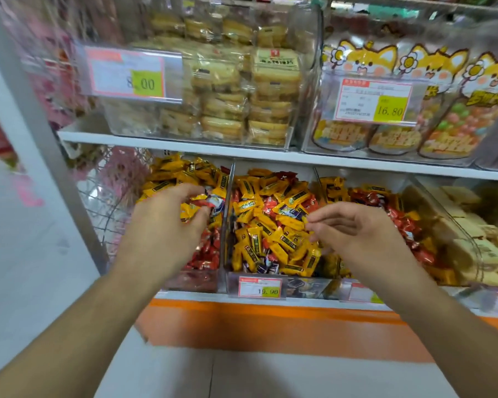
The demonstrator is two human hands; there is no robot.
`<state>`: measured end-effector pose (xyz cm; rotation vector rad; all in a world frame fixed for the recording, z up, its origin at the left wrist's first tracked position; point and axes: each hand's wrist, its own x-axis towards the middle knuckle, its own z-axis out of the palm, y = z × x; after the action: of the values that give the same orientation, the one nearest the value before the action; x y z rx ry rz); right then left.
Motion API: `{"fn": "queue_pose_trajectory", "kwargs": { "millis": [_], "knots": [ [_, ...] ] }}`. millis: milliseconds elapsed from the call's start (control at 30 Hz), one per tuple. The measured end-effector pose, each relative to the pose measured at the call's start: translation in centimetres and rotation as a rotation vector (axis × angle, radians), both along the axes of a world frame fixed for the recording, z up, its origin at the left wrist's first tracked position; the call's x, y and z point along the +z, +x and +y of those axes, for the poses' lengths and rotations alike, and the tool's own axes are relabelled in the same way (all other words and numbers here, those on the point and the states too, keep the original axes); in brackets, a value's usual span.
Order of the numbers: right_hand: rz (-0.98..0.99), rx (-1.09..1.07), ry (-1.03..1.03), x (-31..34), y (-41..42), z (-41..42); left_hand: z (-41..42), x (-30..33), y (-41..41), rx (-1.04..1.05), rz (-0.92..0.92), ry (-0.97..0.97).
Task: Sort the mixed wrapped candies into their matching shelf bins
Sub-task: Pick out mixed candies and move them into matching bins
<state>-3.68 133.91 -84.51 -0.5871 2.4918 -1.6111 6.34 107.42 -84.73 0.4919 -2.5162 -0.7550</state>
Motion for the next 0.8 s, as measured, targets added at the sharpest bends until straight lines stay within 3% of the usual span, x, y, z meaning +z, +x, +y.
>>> {"fn": "queue_pose_trajectory", "kwargs": {
  "millis": [200, 433, 633, 800],
  "knots": [
    [0.121, -0.074, 0.124, -0.3, -3.1, 4.5, 2.7, -0.5, -0.7, -0.212, -0.057, -0.102],
    [0.180, -0.073, 0.487, -1.9, -6.7, 11.8, 7.5, -2.0, -2.0, -0.466, -0.074, -0.079],
    [0.128, 0.015, 0.789, -3.1, -6.7, 13.4, 9.3, -3.3, -2.7, -0.525, -0.105, -0.088],
    [0.137, 0.009, 0.822, -3.4, -6.7, 12.9, 9.9, -3.4, -2.6, -0.521, -0.130, -0.061]
  ]
}}
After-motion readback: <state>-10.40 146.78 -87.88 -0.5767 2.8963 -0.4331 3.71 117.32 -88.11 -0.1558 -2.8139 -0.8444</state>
